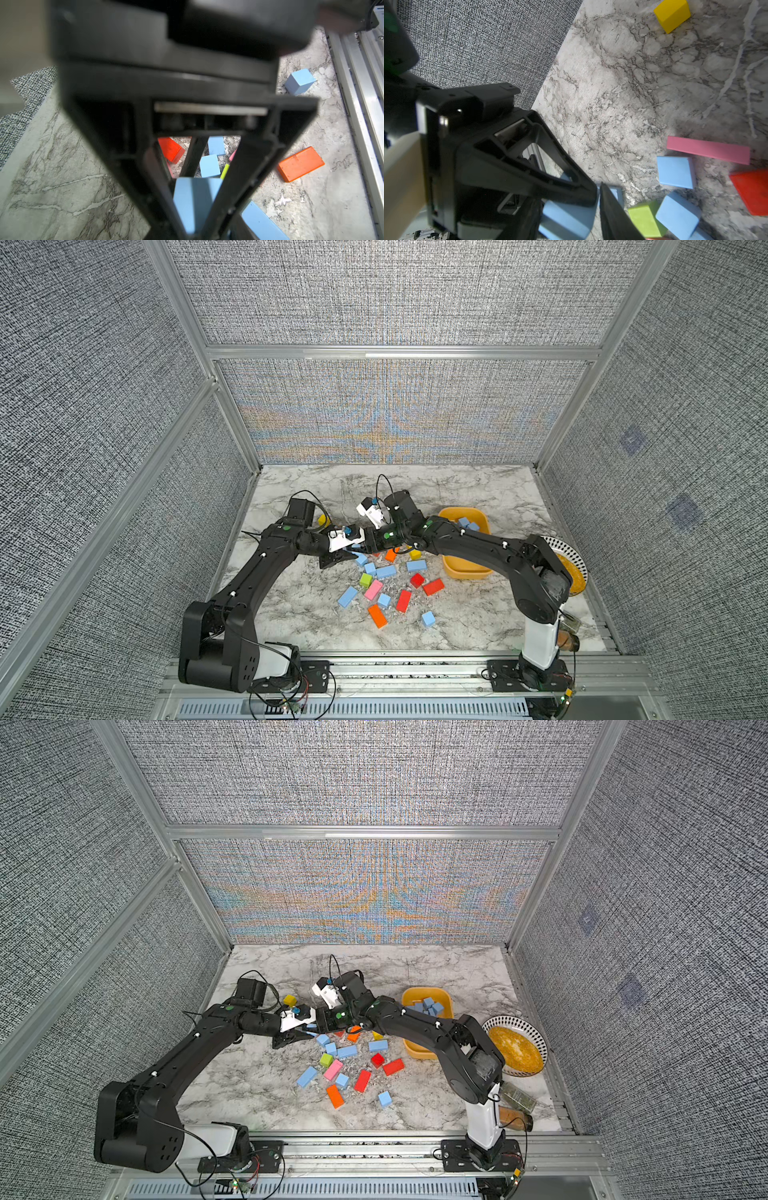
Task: Pick out the blue building blocks
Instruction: Pick up the building block from the center of the board.
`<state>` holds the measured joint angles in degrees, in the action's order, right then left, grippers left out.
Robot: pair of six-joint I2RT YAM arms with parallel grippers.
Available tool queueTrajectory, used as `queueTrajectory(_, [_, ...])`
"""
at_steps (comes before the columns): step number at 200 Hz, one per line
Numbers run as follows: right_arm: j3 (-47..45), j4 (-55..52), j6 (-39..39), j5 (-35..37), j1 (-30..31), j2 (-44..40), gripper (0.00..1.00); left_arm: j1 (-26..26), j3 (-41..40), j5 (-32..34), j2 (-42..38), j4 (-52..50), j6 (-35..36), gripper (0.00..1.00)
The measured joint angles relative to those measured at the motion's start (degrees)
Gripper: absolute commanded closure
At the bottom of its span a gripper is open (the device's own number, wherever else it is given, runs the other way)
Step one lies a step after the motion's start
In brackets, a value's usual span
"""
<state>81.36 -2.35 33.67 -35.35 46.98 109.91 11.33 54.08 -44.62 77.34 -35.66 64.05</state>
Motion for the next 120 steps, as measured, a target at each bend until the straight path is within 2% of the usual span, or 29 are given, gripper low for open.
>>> queueTrajectory(33, [-0.04,0.04,1.14,-0.11,-0.11,-0.04,0.81,0.61,0.13,2.73,-0.37,0.00,-0.94,0.73])
queueTrajectory(85, [-2.93,-0.09,0.52,0.63,-1.31,-2.60,0.86,1.81,1.66,1.36,-0.50,0.39,-1.09,0.35])
queueTrajectory(108, [-4.98,-0.35,-0.04,1.03,-2.40,-4.57,0.87,2.36,2.71,0.94,-0.31,0.35,-1.31,0.26])
queueTrajectory(120, [-6.12,-0.11,-0.20,1.36,-3.13,-5.68,0.88,2.60,3.26,0.81,-0.11,0.35,-1.38,0.24])
